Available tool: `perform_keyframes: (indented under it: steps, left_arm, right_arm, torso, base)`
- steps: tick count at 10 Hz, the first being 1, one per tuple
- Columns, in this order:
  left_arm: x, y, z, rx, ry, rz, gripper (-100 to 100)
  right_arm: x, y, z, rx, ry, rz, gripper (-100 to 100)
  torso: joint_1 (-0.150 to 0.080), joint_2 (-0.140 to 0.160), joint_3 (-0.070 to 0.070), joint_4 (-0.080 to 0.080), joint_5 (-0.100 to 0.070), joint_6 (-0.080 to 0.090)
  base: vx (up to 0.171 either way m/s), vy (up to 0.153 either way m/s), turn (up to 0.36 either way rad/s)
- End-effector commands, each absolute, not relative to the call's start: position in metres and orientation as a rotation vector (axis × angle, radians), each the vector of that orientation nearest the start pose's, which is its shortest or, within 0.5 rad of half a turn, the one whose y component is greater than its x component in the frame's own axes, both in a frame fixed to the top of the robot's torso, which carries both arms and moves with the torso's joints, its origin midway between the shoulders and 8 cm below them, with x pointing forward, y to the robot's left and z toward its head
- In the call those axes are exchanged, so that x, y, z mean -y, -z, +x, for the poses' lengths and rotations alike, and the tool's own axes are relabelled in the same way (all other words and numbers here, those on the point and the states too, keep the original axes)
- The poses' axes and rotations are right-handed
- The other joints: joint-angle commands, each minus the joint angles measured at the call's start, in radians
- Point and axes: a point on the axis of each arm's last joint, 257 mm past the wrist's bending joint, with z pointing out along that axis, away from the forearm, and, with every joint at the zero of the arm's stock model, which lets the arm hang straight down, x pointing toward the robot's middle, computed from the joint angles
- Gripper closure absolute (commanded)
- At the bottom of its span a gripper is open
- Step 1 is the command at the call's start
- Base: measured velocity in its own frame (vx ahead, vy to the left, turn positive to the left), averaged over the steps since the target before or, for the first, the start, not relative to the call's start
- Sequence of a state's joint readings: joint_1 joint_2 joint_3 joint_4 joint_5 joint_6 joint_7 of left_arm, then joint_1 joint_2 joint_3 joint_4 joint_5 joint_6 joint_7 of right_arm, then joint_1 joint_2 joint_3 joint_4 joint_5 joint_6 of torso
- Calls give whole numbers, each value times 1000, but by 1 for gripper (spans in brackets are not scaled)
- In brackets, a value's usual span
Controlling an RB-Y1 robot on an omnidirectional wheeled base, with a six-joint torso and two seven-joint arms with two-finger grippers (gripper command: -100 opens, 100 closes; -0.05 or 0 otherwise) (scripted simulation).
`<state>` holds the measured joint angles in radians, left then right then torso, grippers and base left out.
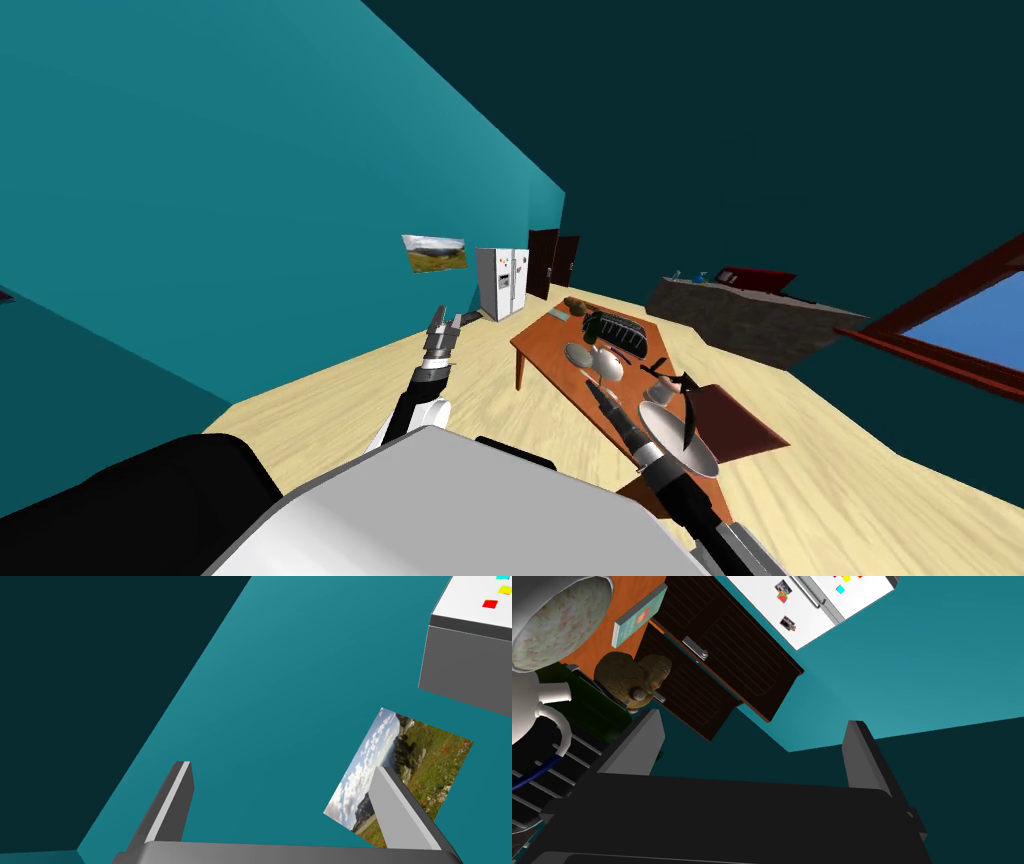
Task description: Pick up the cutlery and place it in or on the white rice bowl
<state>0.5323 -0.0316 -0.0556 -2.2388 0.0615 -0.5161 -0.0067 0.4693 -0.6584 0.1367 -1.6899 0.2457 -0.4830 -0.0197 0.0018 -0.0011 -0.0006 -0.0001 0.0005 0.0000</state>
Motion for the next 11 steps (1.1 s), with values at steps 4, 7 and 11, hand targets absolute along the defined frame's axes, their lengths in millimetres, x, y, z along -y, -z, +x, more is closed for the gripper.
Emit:
perform_keyframes:
  steps: [4, 7, 11]
  left_arm:
    - [-276, 2, 348, -584, 1363, -769, 0]
    - [-276, 2, 348, -584, 1363, -769, 0]
    - [-276, 2, 348, -584, 1363, -769, 0]
  right_arm:
    - [322, 346, 334, -1907, -790, 312, -100]
    - [341, 377, 314, -2001, -726, 287, -100]
    - [371, 420, 274, -2164, -618, 210, -100]
  torso:
    - [-1, 0, 0, 0, 0, 1]
    - [-1, -1, 0, 0, 0, 0]
    - [-1, -1, -1, 0, 0, 1]
  base:
    - [25, 30, 212]
    - [34, 18, 175]
    - [44, 15, 204]
